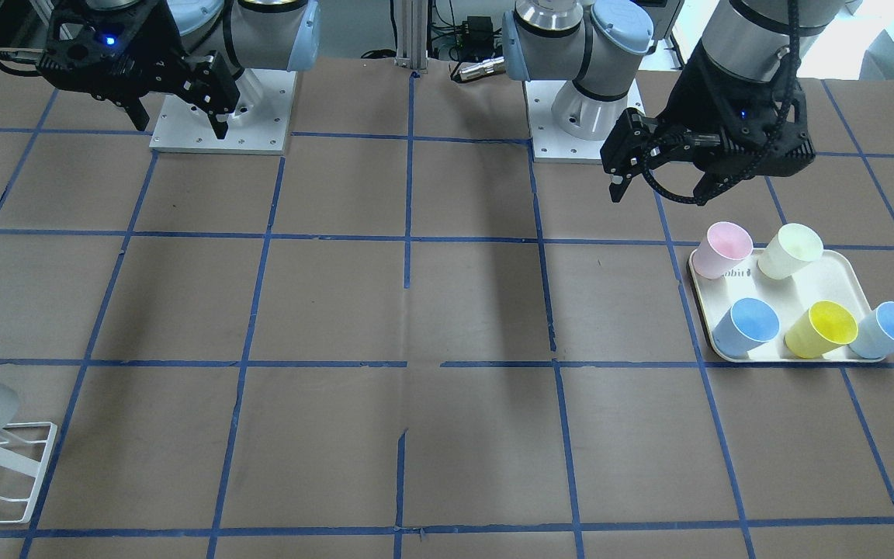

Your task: Transfer IKEA cup to right arm and place on rack

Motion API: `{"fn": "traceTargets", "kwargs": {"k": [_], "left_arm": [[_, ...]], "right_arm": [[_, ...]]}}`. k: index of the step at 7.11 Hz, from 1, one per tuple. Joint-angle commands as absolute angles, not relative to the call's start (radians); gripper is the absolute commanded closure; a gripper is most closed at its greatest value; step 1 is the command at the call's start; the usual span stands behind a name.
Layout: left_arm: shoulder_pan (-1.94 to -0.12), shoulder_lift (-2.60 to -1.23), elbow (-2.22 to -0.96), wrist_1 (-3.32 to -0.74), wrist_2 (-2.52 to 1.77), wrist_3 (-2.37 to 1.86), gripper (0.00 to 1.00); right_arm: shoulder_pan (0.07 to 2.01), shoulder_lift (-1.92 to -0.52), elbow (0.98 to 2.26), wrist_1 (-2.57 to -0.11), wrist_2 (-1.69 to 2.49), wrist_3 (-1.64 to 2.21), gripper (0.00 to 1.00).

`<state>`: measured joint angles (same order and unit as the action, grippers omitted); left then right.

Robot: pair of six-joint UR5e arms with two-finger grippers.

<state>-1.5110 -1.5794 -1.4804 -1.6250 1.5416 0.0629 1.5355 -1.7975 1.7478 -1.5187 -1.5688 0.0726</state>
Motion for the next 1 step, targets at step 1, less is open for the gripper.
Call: {"fn": "traceTargets", "kwargs": {"k": [1], "left_arm": [[-1.511, -1.58, -1.48, -1.624, 1.542, 0.063, 0.0]], "right_arm": [[1.536, -1.801, 1.747, -1.519, -1.568, 0.071, 0.0]]}}
